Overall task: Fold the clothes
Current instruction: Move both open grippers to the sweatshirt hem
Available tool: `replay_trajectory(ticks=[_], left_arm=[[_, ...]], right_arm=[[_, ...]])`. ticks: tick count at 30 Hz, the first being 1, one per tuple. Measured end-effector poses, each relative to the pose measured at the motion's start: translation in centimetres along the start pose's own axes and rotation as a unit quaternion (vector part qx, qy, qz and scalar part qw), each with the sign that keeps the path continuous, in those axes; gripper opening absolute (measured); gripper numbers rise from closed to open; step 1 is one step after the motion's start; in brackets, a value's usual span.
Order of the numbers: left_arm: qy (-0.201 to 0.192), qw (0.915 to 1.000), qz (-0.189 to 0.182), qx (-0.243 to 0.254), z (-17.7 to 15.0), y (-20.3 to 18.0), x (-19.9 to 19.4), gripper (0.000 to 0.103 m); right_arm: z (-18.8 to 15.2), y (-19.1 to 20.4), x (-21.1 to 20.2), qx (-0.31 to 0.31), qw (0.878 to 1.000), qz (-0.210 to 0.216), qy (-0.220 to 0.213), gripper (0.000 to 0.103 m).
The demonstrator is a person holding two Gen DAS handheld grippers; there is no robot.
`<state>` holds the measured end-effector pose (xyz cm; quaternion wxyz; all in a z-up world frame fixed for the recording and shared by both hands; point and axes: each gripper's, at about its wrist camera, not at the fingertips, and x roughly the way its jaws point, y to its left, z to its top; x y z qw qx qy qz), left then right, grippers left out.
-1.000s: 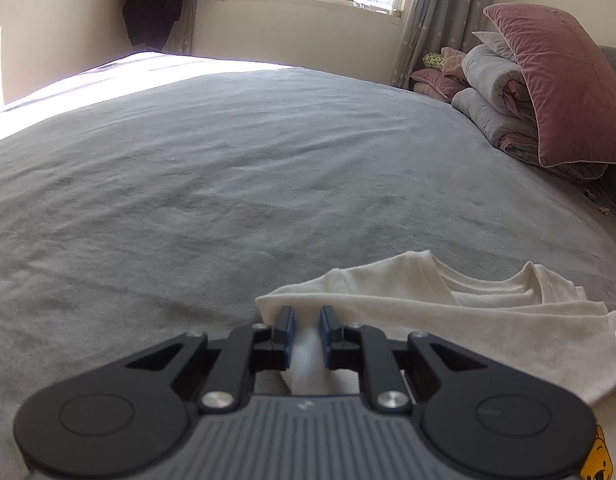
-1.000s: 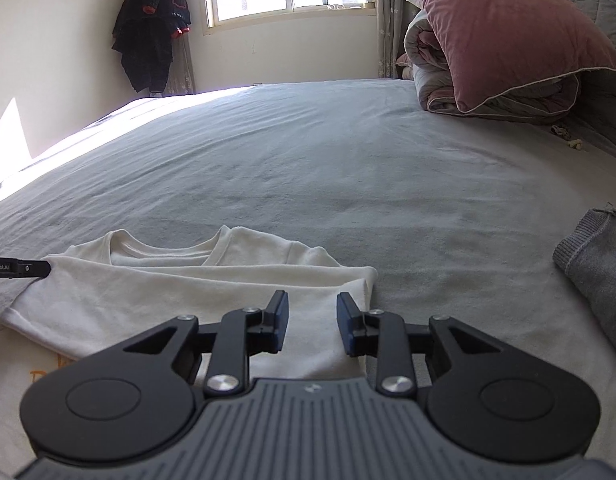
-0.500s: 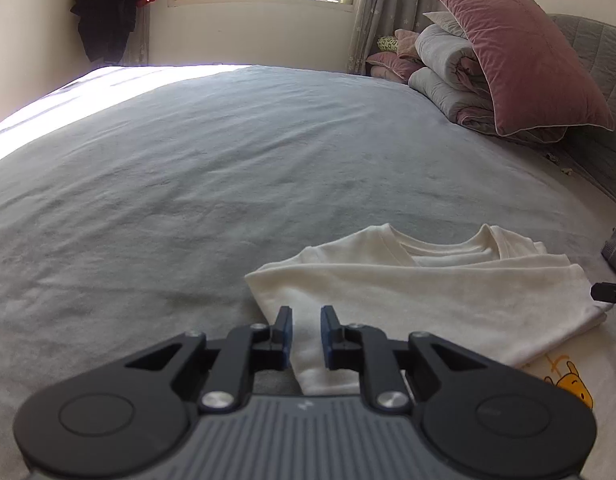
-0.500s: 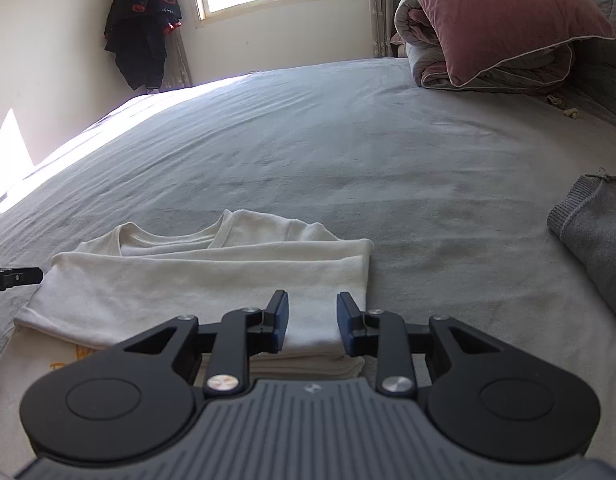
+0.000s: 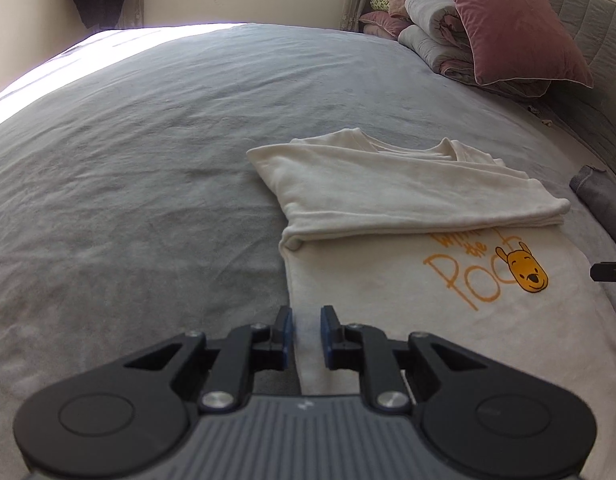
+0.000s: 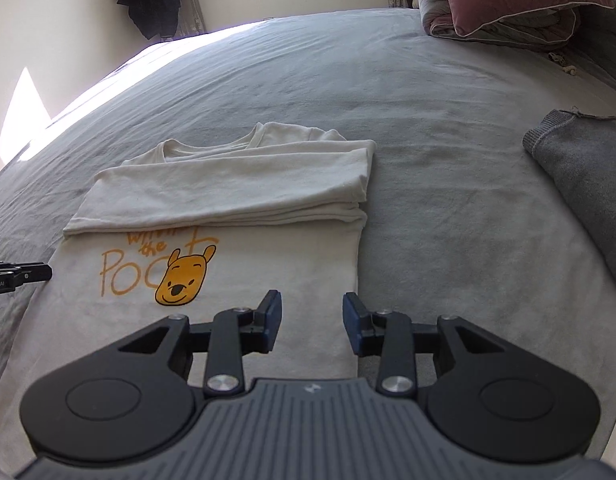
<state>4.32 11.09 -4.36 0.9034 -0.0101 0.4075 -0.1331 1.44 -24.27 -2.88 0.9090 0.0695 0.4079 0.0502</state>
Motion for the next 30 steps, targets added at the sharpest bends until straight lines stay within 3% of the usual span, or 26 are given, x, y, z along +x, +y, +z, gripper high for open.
replay_trajectory(ticks=[10, 21, 25, 30], left_arm=[[0.031, 0.999, -0.032, -0.011, -5.5, 0.4, -4.4, 0.015], [0.066, 0.9914, -0.1, -0.052, -9.8, 1.5, -8.3, 0.018], [0.082, 0.9889, -0.119, -0.035, -11.0, 0.5, -9.3, 0.026], [0.092, 0.9884, -0.12, -0.017, -11.7, -0.6, -10.2, 0.028]], right_arm=[[-4.7, -0.2, -3.5, 0.015, 0.999, 0.004, 0.027, 0.042], [-9.2, -1.4, -7.2, 0.043, 0.998, 0.023, 0.041, 0.047], [-10.6, -1.8, -8.5, 0.056, 0.997, 0.028, 0.052, 0.048], [-11.6, -2.1, -9.8, 0.066, 0.996, 0.031, 0.057, 0.048]])
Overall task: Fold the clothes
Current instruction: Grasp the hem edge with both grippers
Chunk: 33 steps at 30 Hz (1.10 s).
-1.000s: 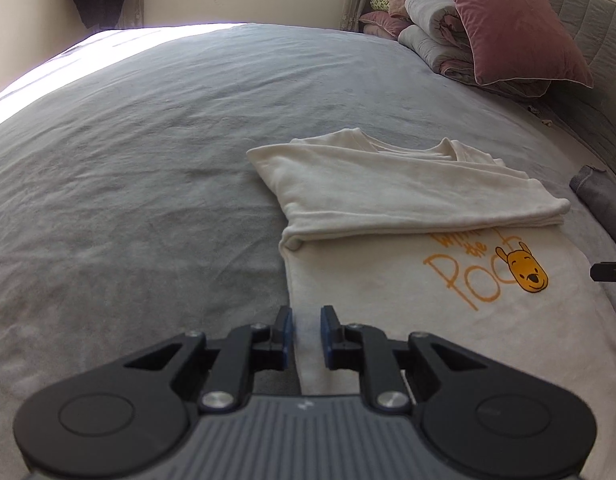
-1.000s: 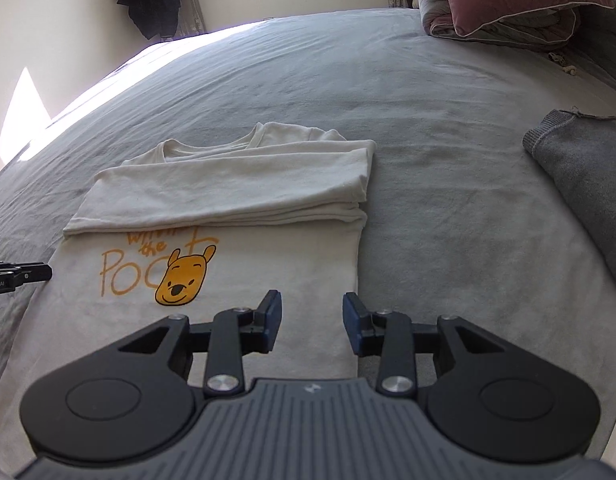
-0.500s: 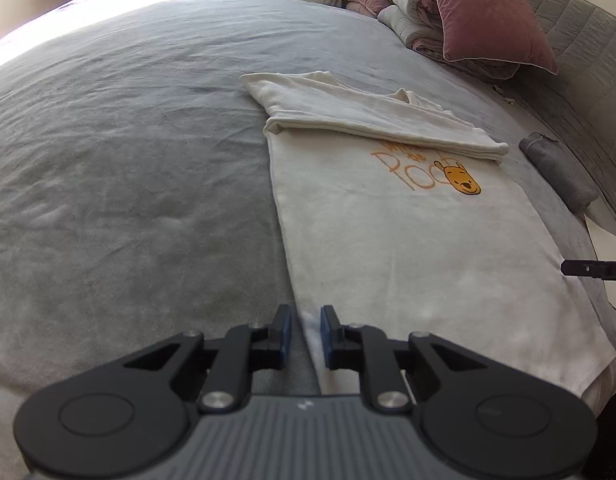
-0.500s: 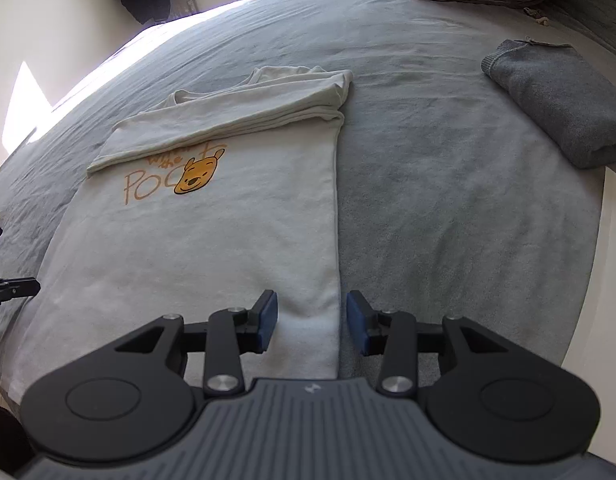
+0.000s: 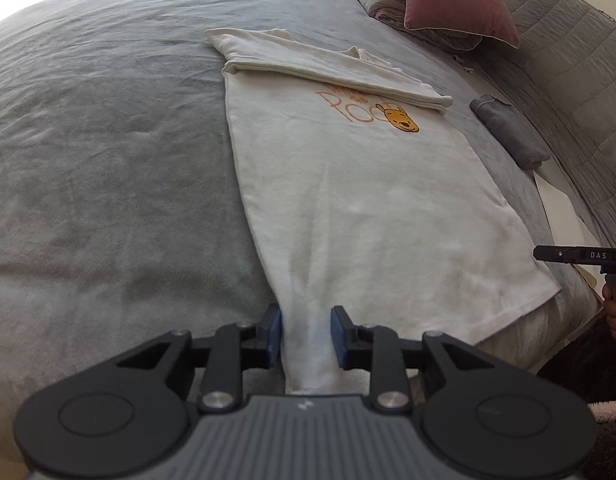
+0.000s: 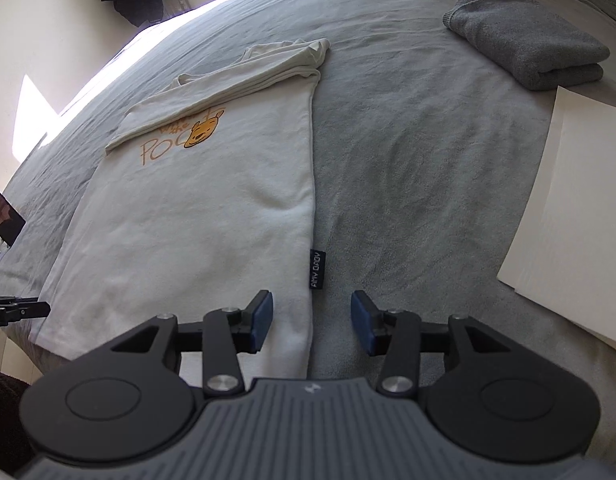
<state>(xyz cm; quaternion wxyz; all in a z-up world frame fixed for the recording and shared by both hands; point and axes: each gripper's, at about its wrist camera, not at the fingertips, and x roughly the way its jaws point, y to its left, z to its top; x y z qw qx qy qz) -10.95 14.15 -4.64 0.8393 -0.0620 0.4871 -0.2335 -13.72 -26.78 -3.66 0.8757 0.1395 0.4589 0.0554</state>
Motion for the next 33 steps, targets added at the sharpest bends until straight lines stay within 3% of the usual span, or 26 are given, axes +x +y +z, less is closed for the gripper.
replay_trajectory(ticks=[18, 29, 33], left_arm=[[0.024, 0.9992, -0.029, -0.009, -1.4, -0.2, -1.0, 0.028], [0.038, 0.9967, -0.062, -0.037, -1.2, 0.9, -0.5, 0.027], [0.049, 0.9949, -0.078, -0.041, -1.2, 1.1, -0.3, 0.022]], right_arm=[[-1.9, -0.7, -1.8, 0.0, 1.0, 0.001, 0.021, 0.052], [-2.1, -0.5, -0.8, 0.011, 0.997, 0.055, 0.057, 0.054], [-1.8, -0.5, -0.6, 0.02, 0.993, 0.088, 0.081, 0.025]])
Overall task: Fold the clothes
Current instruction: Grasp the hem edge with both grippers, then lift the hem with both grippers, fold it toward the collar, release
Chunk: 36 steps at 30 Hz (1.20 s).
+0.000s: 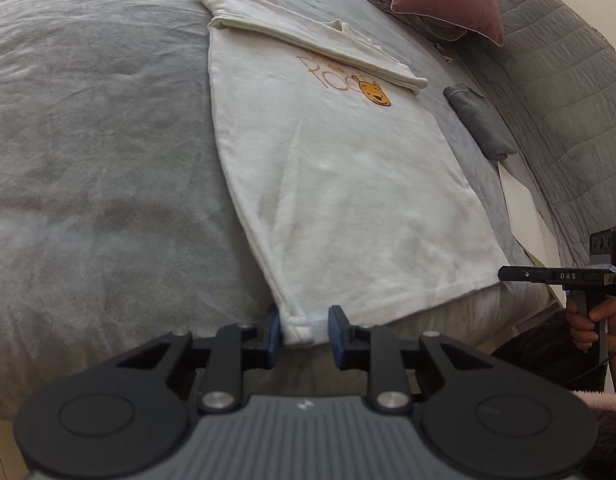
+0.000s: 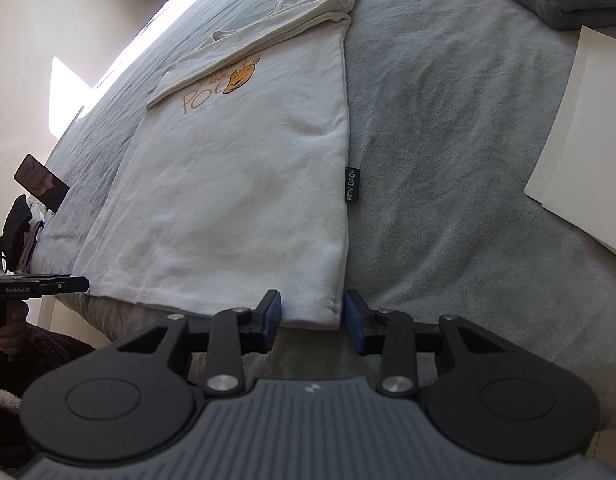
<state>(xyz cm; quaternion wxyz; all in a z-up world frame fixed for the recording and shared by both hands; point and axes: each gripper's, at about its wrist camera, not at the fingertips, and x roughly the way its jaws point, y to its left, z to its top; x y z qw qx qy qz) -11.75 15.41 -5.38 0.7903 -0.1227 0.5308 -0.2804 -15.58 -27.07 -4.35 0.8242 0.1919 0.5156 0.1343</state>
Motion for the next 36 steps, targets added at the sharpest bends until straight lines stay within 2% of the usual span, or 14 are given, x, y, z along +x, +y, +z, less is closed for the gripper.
replay_trajectory(ticks=[3, 6, 12, 21, 26, 36], left_arm=[[0.009, 0.9998, -0.017, -0.007, 0.1, 0.3, 0.1, 0.013], [0.008, 0.9989, -0.041, -0.023, 0.3, 0.8, 0.1, 0.011], [-0.013, 0.9904, -0.11, -0.083, 1.0, 2.2, -0.5, 0.008], [-0.067, 0.972, -0.157, -0.161, 3.1, 3.7, -0.7, 0.007], [-0.093, 0.9636, -0.158, -0.195, 5.4, 4.6, -0.3, 0.007], [-0.119, 0.9633, -0.109, -0.214, 10.4, 6.3, 2.5, 0.007]], right_arm=[[0.1, -0.2, -0.2, 0.01, 1.0, 0.016, 0.001, 0.016], [0.3, -0.3, -0.6, 0.024, 0.999, 0.035, -0.004, 0.012], [1.3, -0.3, -1.1, 0.037, 0.997, 0.061, -0.01, 0.01], [4.5, -1.5, -1.7, 0.082, 0.99, 0.099, -0.049, 0.01], [7.2, -2.5, -1.0, 0.102, 0.987, 0.096, -0.074, 0.01], [12.0, -4.0, 2.7, 0.129, 0.984, 0.075, -0.097, 0.009]])
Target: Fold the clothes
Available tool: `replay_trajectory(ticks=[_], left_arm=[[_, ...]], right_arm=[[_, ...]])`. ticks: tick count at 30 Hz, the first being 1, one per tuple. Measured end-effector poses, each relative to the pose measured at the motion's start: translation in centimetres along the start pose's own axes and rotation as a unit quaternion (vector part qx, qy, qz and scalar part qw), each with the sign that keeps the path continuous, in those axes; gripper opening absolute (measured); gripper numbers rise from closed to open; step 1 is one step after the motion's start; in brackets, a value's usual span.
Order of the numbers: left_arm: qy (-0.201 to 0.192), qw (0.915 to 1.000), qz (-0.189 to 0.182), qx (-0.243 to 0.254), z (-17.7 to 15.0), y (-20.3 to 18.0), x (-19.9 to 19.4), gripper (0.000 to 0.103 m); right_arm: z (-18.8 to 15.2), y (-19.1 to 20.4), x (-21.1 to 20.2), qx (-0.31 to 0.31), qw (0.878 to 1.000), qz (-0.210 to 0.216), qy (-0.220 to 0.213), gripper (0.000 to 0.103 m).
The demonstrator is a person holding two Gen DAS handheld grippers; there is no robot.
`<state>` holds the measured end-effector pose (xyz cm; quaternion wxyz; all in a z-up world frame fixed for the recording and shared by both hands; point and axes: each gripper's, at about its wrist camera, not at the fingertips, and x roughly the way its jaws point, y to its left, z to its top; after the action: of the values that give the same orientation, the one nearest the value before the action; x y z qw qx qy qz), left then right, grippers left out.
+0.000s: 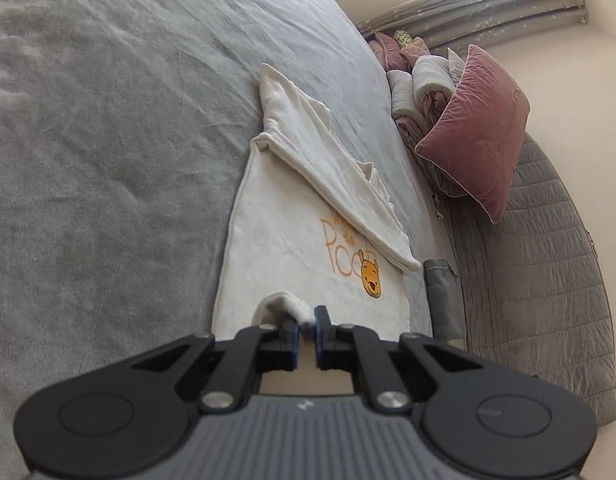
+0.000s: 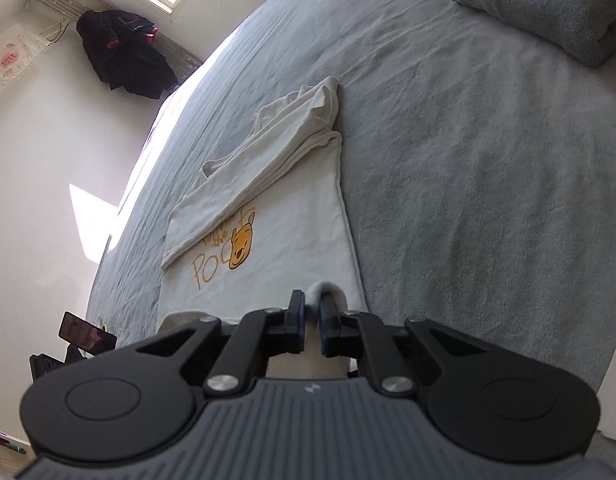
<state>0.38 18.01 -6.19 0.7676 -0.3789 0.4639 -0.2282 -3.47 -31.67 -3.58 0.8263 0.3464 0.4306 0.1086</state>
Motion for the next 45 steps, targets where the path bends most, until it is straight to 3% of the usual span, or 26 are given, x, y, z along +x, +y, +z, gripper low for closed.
replay_trajectory(ticks=[5, 8, 9, 10, 11, 17, 20, 24, 27, 29, 31, 34, 37, 45], left_arm=[[-0.005, 0.9997, 0.024, -0.003, 1.2, 0.7, 1.0, 0.009], [-0.014, 0.9995, 0.027, -0.003, 1.6, 0.8, 0.6, 0.018], [-0.021, 0.9993, 0.031, 0.005, 1.7, 0.6, 0.2, 0.027], [-0.028, 0.9988, 0.037, 0.015, 1.8, 0.4, -0.2, 0.033], [-0.034, 0.9982, 0.043, 0.026, 1.9, 0.2, -0.6, 0.034], [-0.045, 0.9916, 0.079, 0.092, 2.1, -1.2, -1.4, 0.038], [-0.037, 0.9847, 0.11, 0.13, 1.7, -2.0, -0.3, 0.039], [-0.034, 0.9694, 0.162, 0.181, 0.8, -3.0, 1.6, 0.037], [-0.038, 0.953, 0.197, 0.228, -0.1, -3.9, 2.7, 0.022], [-0.047, 0.9422, 0.215, 0.253, -0.8, -4.4, 3.2, 0.021], [-0.059, 0.9317, 0.229, 0.275, -1.5, -4.9, 3.3, 0.013], [-0.077, 0.9242, 0.238, 0.289, -2.1, -5.3, 2.8, 0.007], [-0.092, 0.9242, 0.235, 0.287, -2.4, -5.8, 2.1, 0.007], [-0.132, 0.9061, 0.24, 0.322, -2.4, -8.1, 1.9, 0.007]], right_arm=[[0.8, -0.5, 1.0, 0.008, 1.0, -0.004, -0.014, 0.01], [0.8, -0.4, 0.7, 0.001, 1.0, -0.006, -0.027, 0.016], [0.8, -0.3, 0.4, -0.006, 0.999, -0.012, -0.035, 0.023], [0.8, -0.1, 0.0, -0.013, 0.999, -0.019, -0.044, 0.039], [0.8, 0.0, -0.3, -0.019, 0.998, -0.021, -0.053, 0.046], [0.8, 0.3, -1.1, -0.05, 0.996, -0.032, -0.07, 0.049], [0.6, 1.0, -0.3, -0.075, 0.994, -0.046, -0.061, 0.049], [0.2, 2.2, 1.3, -0.126, 0.988, -0.08, -0.048, 0.049], [-0.4, 3.0, 2.5, -0.165, 0.979, -0.114, -0.047, 0.049], [-0.9, 3.5, 3.4, -0.192, 0.97, -0.137, -0.05, 0.044], [-1.3, 4.0, 4.0, -0.218, 0.962, -0.157, -0.053, 0.015], [-2.0, 4.8, 4.2, -0.253, 0.95, -0.175, -0.064, 0.009], [-2.2, 5.5, 3.4, -0.267, 0.944, -0.175, -0.084, 0.007], [-2.1, 7.1, 2.5, -0.3, 0.928, -0.184, -0.127, 0.007]])
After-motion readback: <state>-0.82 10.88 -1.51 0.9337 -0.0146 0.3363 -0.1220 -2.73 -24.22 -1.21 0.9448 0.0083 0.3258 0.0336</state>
